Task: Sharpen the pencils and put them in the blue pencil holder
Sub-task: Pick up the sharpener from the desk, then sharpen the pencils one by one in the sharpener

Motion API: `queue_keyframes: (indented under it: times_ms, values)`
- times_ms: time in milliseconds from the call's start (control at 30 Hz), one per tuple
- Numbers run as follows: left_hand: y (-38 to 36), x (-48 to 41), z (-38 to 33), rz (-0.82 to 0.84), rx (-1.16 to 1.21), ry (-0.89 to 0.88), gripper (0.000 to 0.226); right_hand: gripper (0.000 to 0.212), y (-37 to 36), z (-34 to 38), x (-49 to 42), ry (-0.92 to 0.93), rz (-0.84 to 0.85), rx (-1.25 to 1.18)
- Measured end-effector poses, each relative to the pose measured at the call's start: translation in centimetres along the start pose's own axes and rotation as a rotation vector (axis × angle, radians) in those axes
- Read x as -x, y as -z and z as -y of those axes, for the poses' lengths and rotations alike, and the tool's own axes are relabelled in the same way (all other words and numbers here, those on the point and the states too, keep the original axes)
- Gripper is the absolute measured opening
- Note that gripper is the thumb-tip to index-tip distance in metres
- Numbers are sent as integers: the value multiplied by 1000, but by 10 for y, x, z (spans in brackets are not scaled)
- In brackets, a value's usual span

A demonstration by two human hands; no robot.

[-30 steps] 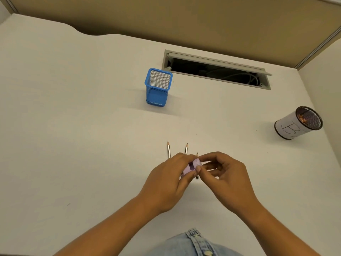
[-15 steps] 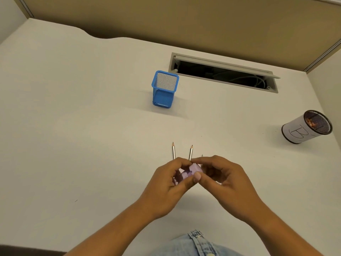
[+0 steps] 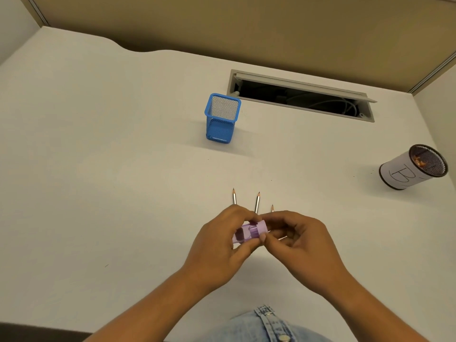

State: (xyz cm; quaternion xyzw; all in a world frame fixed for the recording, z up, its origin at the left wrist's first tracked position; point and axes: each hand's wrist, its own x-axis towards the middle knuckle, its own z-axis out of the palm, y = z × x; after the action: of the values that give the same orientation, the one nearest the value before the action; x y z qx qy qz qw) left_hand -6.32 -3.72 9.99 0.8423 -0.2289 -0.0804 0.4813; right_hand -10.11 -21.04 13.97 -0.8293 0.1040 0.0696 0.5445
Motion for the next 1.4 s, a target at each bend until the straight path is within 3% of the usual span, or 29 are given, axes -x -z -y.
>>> queue_keyframes:
  times_ms: [233,333,433,500,600,733,833,1067,1167,1267,1400]
  values:
    - [4,2,2,19,95,43,26,13,2,2,-5,0,-6,-5]
    - [4,5,5,19,217,74,23,23,5,-4,-13,-103,-34,-123]
    - [3,6,7,-22,315,122,19,17,3,-12,-20,-204,23,-214]
    - [3,6,8,-43,354,150,17,20,1,-21,-27,-262,-25,-236]
    - [4,6,9,-54,404,177,15,16,5,-48,-41,-302,-207,42]
    - [5,8,11,-49,397,222,21,18,6,-73,-50,-324,-202,361]
    - [5,9,14,-33,378,261,23,28,0,-82,-53,-317,-182,442]
    - [8,7,14,-35,325,275,25,21,5,-81,-52,-312,-203,441]
    - [11,6,12,-48,340,268,25,13,15,-64,-46,-236,-248,296]
    - [14,5,11,-50,357,242,26,18,27,-37,-31,-112,-161,47]
    - [15,4,10,-53,352,191,28,25,33,-5,-14,73,-50,40]
